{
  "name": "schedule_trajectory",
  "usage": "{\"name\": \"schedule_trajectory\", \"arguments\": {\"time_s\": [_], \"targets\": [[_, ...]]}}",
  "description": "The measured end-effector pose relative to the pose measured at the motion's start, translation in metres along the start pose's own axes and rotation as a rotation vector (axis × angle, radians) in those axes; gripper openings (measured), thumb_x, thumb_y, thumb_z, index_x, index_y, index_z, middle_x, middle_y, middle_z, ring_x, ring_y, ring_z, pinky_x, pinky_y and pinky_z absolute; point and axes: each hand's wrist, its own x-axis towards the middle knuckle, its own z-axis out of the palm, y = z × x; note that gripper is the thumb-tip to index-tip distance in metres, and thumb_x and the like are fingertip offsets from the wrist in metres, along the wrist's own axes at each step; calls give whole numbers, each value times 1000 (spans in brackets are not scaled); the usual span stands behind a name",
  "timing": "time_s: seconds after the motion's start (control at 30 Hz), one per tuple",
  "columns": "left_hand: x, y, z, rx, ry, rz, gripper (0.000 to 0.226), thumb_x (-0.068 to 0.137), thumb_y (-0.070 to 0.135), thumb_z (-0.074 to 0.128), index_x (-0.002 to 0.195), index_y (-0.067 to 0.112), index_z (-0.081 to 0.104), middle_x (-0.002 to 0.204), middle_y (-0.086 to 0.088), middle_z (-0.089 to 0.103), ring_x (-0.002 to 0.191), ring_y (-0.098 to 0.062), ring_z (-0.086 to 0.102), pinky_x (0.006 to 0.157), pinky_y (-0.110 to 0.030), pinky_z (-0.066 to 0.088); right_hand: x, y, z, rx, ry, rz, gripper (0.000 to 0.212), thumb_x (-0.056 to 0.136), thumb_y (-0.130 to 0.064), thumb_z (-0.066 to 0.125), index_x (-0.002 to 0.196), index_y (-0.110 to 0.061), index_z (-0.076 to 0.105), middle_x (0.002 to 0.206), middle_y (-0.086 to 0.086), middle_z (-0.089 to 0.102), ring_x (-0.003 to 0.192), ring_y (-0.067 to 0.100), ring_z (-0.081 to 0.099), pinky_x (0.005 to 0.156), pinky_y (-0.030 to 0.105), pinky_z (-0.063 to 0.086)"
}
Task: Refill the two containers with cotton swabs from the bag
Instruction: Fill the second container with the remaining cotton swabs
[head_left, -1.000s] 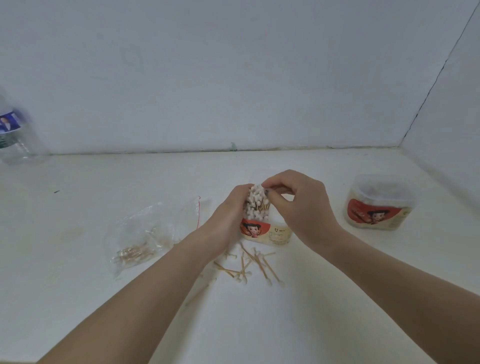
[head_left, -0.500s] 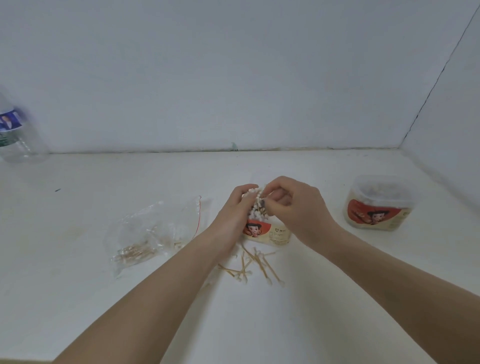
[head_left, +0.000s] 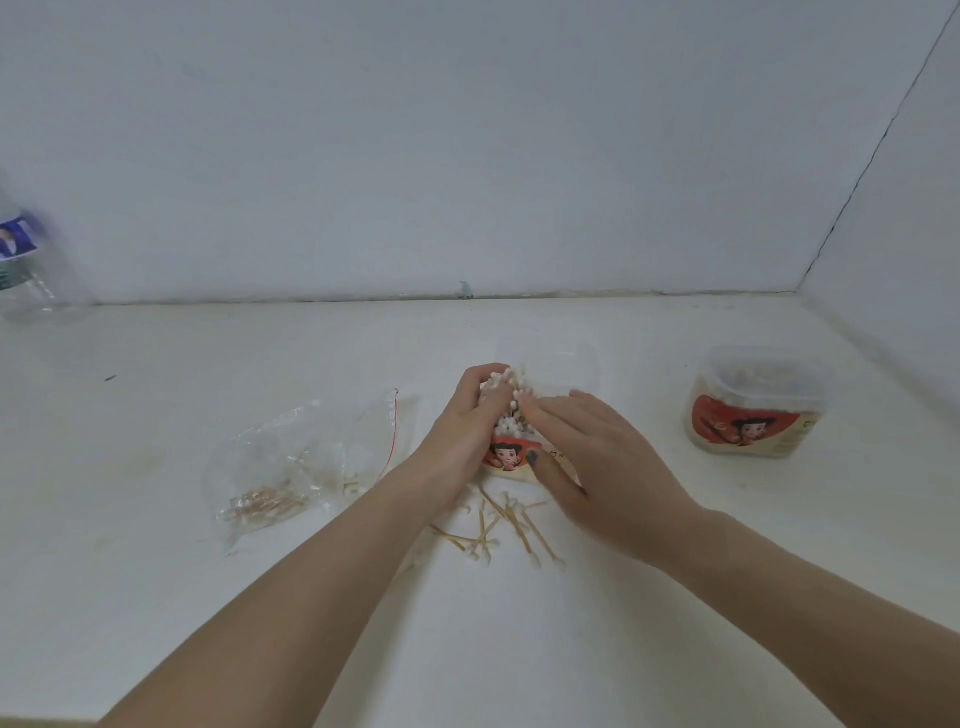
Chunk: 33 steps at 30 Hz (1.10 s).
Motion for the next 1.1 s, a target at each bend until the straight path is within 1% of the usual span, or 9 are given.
{"name": "schedule_trajectory", "arguments": {"time_s": [0.1, 0.2, 0.3, 0.43, 0.53, 0.67, 0.8, 0.93, 1.1], "targets": [[3, 8, 1, -82, 4, -71, 36, 93, 47, 53, 114, 19, 61, 119, -7, 70, 105, -20, 69, 101, -44, 50, 4, 2, -9, 53, -1, 49, 47, 100, -33, 45, 143, -16, 55, 140, -4, 57, 130, 14, 50, 115, 28, 34], [7, 13, 3, -73, 32, -117, 49, 93, 55, 47, 118, 16, 63, 117, -7, 72, 111, -23, 69, 103, -43, 50, 8, 0, -16, 105, 15, 143, 54, 101, -34, 43, 153, -18, 39, 155, -7, 42, 142, 7, 35, 114, 13, 16], [12, 5, 3, 11, 65, -67, 26, 98, 45, 49, 113, 28, 62, 114, 1, 70, 111, -19, 67, 103, -43, 51, 9, -5, -7, 29, -45, 101, 60, 101, -42, 32, 156, -19, 34, 161, -7, 32, 148, 5, 25, 122, 22, 9], [13, 1, 3, -69, 67, -71, 14, 99, 27, 51, 106, 28, 63, 99, -3, 70, 89, -19, 68, 87, -42, 51, 6, -5, 3, 15, -7, 113, 56, 98, -41, 36, 147, -18, 48, 154, -5, 46, 145, 12, 36, 123, 38, 23], [13, 4, 5, -100, 60, -84, 16, 98, 26, 51, 110, 24, 61, 105, -6, 69, 90, -20, 67, 85, -38, 51, 9, -2, 1, 27, 3, 103, 53, 98, -40, 40, 145, -18, 50, 151, -6, 48, 144, 13, 38, 123, 36, 23], [16, 18, 6, -132, 41, -165, 51, 86, 53, 54, 117, 13, 59, 119, -14, 72, 109, -30, 70, 102, -47, 52, 16, 1, -10, 130, -26, 141, 58, 101, -35, 44, 155, -20, 32, 158, -9, 35, 145, 7, 29, 120, 25, 18], [20, 14, 7, -49, 52, -93, 28, 97, 39, 57, 113, 16, 56, 111, -6, 70, 103, -21, 70, 100, -44, 55, 16, 4, 2, 37, -23, 78, 58, 98, -37, 39, 152, -15, 41, 154, -3, 44, 142, 14, 37, 119, 40, 28], [20, 7, 5, -74, 43, -84, 4, 99, 25, 54, 101, 22, 56, 98, -3, 66, 88, -19, 66, 83, -39, 53, 14, 6, 8, 49, 24, 93, 51, 97, -35, 47, 144, -16, 52, 151, -2, 48, 142, 16, 39, 121, 37, 25], [18, 8, 4, -104, 39, -75, 11, 100, 16, 49, 107, 17, 57, 96, -5, 66, 80, -15, 67, 75, -33, 53, 18, 2, -1, 159, 4, 154, 52, 97, -38, 48, 146, -22, 46, 150, -8, 46, 140, 8, 37, 119, 33, 27]]}}
